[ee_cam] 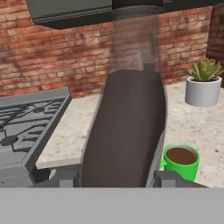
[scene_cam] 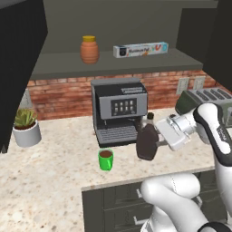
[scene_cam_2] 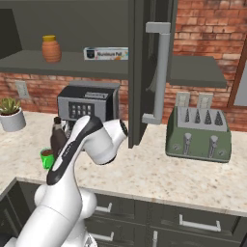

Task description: Pick the syrup bottle and honey bottle from the cabinet and place them next to the mug.

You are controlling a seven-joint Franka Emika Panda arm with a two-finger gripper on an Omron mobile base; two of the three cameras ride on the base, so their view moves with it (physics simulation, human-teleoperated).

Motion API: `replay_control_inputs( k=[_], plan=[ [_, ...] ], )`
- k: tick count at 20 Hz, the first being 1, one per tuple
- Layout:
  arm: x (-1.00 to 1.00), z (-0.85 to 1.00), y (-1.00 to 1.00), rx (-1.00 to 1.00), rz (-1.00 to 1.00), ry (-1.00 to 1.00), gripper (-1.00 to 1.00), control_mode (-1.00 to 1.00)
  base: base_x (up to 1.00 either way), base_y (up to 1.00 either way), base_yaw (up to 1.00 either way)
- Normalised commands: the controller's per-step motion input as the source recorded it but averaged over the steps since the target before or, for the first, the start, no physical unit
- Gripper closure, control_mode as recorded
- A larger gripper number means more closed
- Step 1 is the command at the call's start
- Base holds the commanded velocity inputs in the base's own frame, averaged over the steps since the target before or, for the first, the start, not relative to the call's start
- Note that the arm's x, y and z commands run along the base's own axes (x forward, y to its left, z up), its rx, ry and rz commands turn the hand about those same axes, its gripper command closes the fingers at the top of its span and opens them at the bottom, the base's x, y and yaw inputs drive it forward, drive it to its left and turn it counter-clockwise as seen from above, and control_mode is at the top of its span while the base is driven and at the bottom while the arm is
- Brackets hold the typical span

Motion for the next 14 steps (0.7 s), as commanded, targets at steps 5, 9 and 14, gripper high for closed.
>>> replay_control_inputs(
  k=[5,9,14],
  plan=[
    [0.0,-0.5,0.0,0.0,0.0,0.0,1.0,-1.0,0.0,0.0,0.0],
    [-0.01,-0.51,0.0,0.0,-0.02,0.0,1.0,-1.0,0.0,0.0,0.0],
    [0.0,-0.32,0.0,0.0,-0.06,0.0,1.0,-1.0,0.0,0.0,0.0]
  ],
)
